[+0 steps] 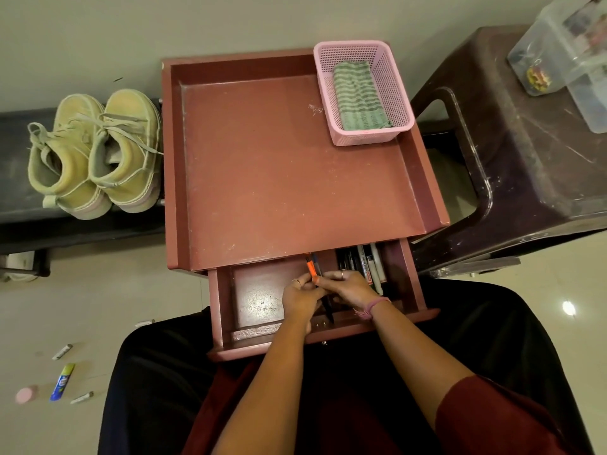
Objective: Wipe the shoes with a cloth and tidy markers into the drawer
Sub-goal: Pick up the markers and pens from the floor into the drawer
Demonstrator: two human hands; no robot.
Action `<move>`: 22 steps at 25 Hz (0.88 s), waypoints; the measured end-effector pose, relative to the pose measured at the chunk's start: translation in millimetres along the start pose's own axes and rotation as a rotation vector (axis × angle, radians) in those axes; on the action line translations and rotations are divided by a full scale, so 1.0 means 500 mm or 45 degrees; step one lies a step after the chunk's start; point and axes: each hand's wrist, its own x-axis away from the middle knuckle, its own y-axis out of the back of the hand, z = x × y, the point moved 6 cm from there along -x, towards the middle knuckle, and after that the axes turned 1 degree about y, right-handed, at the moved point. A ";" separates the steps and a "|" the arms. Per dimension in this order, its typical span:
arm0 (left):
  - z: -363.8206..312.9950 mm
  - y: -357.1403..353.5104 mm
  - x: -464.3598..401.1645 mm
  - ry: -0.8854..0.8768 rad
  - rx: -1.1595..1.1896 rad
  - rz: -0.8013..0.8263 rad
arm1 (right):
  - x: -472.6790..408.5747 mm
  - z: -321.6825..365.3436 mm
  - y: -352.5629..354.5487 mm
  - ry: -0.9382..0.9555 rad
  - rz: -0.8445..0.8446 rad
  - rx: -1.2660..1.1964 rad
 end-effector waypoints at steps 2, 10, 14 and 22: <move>-0.008 0.000 -0.001 -0.088 -0.185 0.026 | -0.006 -0.007 -0.001 -0.056 -0.002 -0.029; -0.031 0.054 -0.002 -0.238 -0.788 -0.034 | -0.047 -0.025 0.040 -0.161 -0.376 0.236; -0.030 0.119 -0.008 -0.292 -0.839 -0.171 | -0.070 -0.020 0.051 -0.148 -0.475 0.399; 0.003 0.147 -0.032 -0.081 -0.422 -0.199 | -0.073 -0.003 0.056 -0.082 -0.532 0.698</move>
